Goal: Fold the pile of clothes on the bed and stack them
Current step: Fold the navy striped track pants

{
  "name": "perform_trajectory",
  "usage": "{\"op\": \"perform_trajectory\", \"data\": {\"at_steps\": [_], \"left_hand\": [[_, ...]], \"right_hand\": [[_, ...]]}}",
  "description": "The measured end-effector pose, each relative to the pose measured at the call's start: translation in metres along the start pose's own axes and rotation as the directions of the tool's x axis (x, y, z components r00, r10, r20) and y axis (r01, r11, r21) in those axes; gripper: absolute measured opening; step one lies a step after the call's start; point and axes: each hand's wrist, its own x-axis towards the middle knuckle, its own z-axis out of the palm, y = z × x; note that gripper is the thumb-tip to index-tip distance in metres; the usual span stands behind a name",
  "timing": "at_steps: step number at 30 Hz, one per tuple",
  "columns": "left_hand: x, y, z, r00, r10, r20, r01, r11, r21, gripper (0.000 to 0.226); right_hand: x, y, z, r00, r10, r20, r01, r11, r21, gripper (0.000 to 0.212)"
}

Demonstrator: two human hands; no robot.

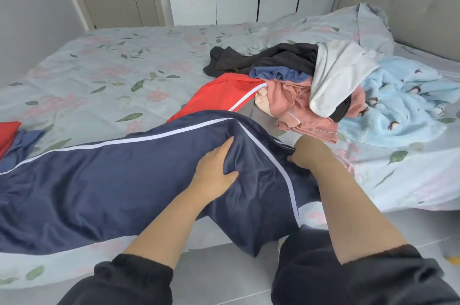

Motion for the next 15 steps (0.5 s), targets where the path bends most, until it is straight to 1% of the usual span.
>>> {"op": "perform_trajectory", "data": {"at_steps": [1,2,3,4,5,6,7,8,9,10,11,12,13,14,15], "left_hand": [[0.002,0.0,0.003,0.999,0.008,-0.032,-0.008,1.0,0.008,0.082],[0.004,0.0,0.005,0.997,0.015,-0.071,-0.014,1.0,0.012,0.081],[0.007,-0.001,0.008,0.994,0.016,-0.105,-0.013,0.999,0.029,0.08],[0.01,-0.002,0.011,0.992,0.01,-0.123,-0.001,0.998,0.069,0.077],[0.013,-0.004,0.014,0.993,0.006,-0.12,0.011,0.99,0.141,0.073],[0.015,-0.007,0.017,0.995,0.008,-0.104,0.017,0.971,0.237,0.067],[0.017,-0.009,0.021,0.996,0.009,-0.086,0.019,0.946,0.324,0.062],[0.019,-0.011,0.024,0.997,0.006,-0.076,0.023,0.925,0.379,0.057],[0.021,-0.012,0.027,0.997,-0.004,-0.073,0.033,0.912,0.41,0.052],[0.024,-0.012,0.028,0.997,-0.012,-0.075,0.043,0.903,0.427,0.049],[0.026,-0.012,0.029,0.997,-0.016,-0.079,0.049,0.896,0.441,0.048],[0.028,-0.012,0.03,0.996,-0.014,-0.088,0.052,0.893,0.447,0.047],[0.03,-0.011,0.03,0.995,-0.009,-0.1,0.052,0.895,0.443,0.045],[0.032,-0.009,0.031,0.994,-0.002,-0.111,0.049,0.902,0.429,0.044],[0.033,-0.007,0.031,0.993,0.007,-0.121,0.043,0.911,0.409,0.042]], "right_hand": [[0.005,0.004,-0.001,0.997,-0.006,-0.078,0.012,0.997,0.081,0.023],[0.009,0.006,-0.002,0.979,-0.017,-0.203,0.054,0.982,0.18,0.021],[0.01,0.008,-0.006,0.931,-0.018,-0.364,0.123,0.956,0.265,0.019],[0.011,0.009,-0.01,0.846,0.008,-0.533,0.193,0.927,0.322,0.025],[0.013,0.011,-0.013,0.748,0.05,-0.662,0.241,0.909,0.341,0.033],[0.017,0.015,-0.014,0.677,0.102,-0.729,0.237,0.907,0.347,0.039],[0.022,0.019,-0.015,0.667,0.148,-0.731,0.186,0.916,0.355,0.039],[0.028,0.026,-0.014,0.721,0.178,-0.67,0.088,0.935,0.343,0.037],[0.033,0.033,-0.01,0.812,0.199,-0.548,-0.042,0.957,0.285,0.037],[0.036,0.039,-0.007,0.887,0.229,-0.401,-0.154,0.965,0.21,0.04],[0.037,0.046,-0.004,0.925,0.265,-0.272,-0.23,0.961,0.154,0.047],[0.038,0.052,-0.005,0.935,0.295,-0.196,-0.273,0.953,0.132,0.052],[0.037,0.056,-0.008,0.936,0.313,-0.159,-0.295,0.947,0.129,0.054],[0.036,0.061,-0.012,0.94,0.314,-0.136,-0.299,0.946,0.122,0.052],[0.034,0.064,-0.017,0.949,0.3,-0.096,-0.29,0.952,0.1,0.045]]}}
